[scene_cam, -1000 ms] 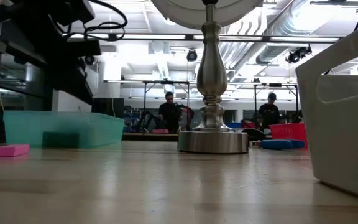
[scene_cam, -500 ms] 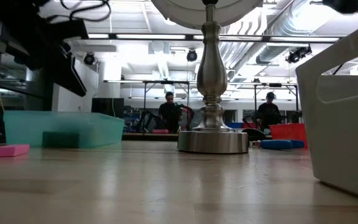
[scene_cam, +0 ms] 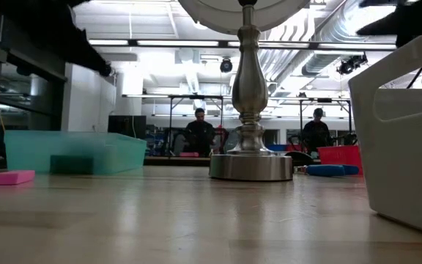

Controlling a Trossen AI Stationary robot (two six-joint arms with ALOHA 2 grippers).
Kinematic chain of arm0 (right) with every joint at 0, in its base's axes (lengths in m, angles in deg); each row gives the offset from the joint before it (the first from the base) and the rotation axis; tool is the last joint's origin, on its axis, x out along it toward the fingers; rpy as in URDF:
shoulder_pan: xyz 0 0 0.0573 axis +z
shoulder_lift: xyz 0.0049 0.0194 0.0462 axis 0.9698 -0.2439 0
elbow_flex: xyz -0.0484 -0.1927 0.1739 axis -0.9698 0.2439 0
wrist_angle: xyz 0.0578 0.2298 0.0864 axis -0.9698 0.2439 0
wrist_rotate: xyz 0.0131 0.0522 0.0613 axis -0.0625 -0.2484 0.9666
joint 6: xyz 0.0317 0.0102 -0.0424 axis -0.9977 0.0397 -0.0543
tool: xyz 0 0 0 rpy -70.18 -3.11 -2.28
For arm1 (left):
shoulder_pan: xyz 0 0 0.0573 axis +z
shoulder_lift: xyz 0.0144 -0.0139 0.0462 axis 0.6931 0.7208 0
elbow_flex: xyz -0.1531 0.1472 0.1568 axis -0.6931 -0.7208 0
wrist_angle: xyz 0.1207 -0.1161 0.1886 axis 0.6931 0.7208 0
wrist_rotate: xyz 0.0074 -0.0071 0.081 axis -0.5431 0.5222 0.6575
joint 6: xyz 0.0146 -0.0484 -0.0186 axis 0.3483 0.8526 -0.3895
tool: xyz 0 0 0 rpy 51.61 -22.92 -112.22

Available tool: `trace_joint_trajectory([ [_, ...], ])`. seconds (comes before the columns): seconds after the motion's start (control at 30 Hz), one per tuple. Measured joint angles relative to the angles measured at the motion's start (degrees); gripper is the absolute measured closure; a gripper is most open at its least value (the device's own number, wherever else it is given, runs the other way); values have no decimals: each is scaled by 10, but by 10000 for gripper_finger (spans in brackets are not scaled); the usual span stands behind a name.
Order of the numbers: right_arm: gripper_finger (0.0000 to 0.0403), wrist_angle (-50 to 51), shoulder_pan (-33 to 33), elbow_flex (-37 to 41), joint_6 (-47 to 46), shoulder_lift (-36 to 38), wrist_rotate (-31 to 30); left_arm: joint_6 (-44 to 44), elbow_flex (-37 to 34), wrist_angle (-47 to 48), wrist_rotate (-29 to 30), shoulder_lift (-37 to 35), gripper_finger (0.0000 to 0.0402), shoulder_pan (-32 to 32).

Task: Pick & Place School Supplies
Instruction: Put the blue hole puncher into the gray bin

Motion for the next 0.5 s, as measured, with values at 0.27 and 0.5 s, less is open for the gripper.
trace_joint_trajectory([
  [0.27, 262, 65, -37, 0, -12, 0, 65, -11, 0, -60, -3, 0, 197, -24],
  [0.5, 262, 85, -57, 0, 19, 0, 88, -6, 0, -77, -35, 5, 197, -46],
])
